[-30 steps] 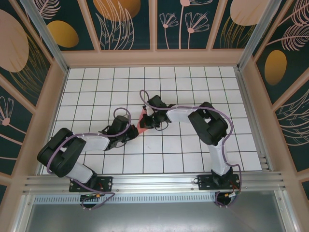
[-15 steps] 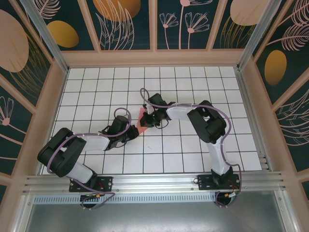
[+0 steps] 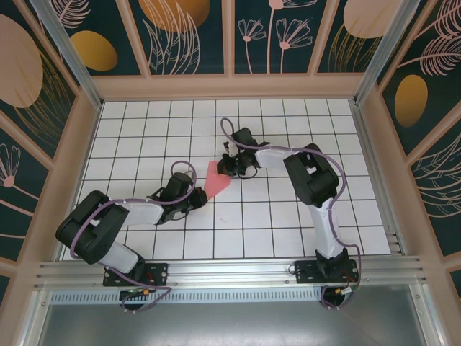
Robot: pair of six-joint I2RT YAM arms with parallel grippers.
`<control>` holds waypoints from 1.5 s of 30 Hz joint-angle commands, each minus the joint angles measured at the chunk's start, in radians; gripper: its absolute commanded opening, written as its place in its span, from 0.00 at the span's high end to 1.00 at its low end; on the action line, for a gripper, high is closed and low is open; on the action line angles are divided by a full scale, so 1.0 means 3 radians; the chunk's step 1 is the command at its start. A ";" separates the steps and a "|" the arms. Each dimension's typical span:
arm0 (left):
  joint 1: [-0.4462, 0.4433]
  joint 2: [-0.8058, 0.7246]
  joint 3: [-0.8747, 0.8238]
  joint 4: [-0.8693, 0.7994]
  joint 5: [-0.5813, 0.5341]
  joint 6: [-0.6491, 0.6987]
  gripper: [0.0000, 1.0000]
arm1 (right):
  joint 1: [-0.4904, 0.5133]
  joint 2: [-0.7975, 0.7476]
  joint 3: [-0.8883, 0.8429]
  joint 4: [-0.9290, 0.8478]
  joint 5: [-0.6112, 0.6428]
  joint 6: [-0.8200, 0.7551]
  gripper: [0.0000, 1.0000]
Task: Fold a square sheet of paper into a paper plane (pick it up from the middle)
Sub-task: Fourth fold the wing at the center of the table.
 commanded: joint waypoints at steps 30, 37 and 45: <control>0.0001 -0.0420 0.0267 -0.0219 0.0007 0.0076 0.89 | -0.0254 0.0073 -0.0118 -0.0036 0.0301 -0.0083 0.93; -0.0001 -0.0198 0.0381 0.0193 0.0047 -0.0023 0.81 | 0.0104 -0.0319 -0.0645 0.0141 0.0274 0.0122 0.93; -0.0001 0.0318 0.0492 0.0031 0.0186 -0.0035 0.89 | 0.0209 -0.0404 -0.0704 0.0163 0.0291 0.0162 0.93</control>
